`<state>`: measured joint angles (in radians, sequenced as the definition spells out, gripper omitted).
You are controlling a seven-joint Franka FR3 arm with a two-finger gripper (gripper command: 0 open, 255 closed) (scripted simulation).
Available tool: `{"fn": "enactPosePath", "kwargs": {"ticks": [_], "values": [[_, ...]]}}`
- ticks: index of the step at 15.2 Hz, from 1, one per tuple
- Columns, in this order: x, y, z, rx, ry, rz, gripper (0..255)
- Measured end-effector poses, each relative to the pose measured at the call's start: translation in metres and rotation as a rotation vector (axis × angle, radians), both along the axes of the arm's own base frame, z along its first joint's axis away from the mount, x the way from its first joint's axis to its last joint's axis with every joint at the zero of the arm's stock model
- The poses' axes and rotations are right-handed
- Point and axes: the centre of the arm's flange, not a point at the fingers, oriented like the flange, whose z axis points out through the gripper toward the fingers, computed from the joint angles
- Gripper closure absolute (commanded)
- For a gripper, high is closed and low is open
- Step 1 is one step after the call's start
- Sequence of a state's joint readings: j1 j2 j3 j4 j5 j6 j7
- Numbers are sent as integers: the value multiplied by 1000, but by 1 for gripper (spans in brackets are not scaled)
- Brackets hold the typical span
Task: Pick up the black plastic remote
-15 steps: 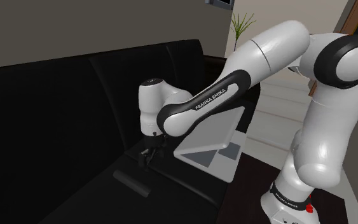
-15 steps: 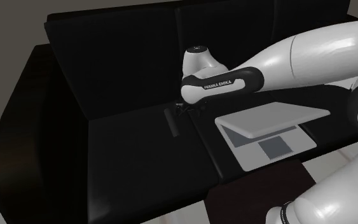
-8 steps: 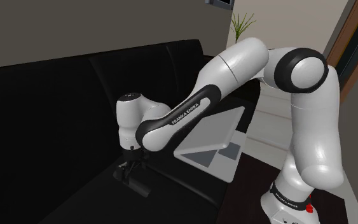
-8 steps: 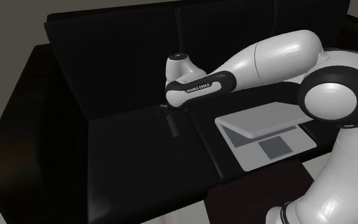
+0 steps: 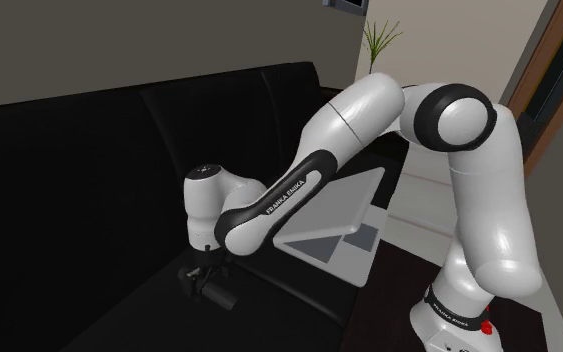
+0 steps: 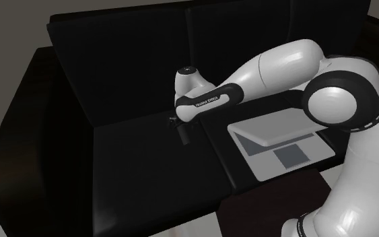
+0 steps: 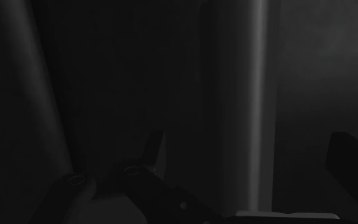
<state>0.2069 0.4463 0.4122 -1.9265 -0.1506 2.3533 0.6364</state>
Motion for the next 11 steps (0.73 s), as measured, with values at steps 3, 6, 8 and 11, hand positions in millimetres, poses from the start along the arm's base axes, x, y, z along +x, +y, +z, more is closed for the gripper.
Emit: {"fn": "enactPosePath", "kwargs": {"ticks": [3, 6, 8, 11], "values": [[2, -2, -1, -1, -2, -3, 255], [2, -2, -2, -1, -3, -2, 255], [2, -2, -2, -1, -3, -3, 255], [3, -2, -2, -1, -3, -3, 255]]}}
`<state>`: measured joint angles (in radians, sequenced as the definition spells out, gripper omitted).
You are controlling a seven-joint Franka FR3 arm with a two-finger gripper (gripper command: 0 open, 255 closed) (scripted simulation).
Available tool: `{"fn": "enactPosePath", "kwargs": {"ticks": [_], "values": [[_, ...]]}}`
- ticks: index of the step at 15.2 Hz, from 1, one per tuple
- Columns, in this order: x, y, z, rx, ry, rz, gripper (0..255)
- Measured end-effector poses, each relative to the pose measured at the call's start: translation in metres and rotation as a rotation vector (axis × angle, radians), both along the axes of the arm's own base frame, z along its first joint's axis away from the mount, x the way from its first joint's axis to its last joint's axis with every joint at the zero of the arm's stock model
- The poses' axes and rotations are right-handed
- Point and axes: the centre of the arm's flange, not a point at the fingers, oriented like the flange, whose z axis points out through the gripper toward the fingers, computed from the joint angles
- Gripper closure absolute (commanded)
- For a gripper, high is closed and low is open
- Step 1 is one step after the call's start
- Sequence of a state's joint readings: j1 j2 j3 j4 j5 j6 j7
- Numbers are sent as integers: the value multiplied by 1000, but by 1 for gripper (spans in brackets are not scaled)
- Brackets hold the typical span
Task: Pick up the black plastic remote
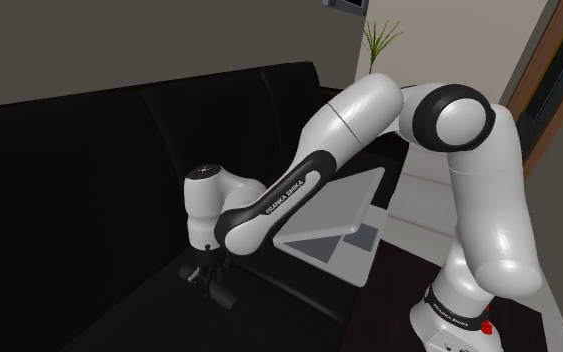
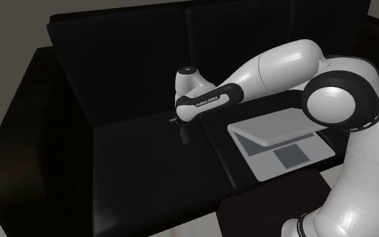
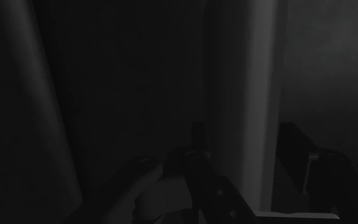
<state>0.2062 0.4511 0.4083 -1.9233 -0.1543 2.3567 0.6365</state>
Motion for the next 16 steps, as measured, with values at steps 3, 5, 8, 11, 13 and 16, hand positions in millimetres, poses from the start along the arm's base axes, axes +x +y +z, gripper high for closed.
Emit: {"fn": "enactPosePath", "kwargs": {"ticks": [3, 5, 8, 11, 13, 16], "values": [[-1, 2, 9, 1, 2, 2, 255], [-1, 3, 19, 1, 2, 2, 255], [-2, 1, 35, 1, 2, 2, 255], [-1, 3, 51, 1, 2, 2, 255], [-2, 2, 61, 1, 2, 2, 255], [-1, 1, 75, 1, 2, 2, 255]]}}
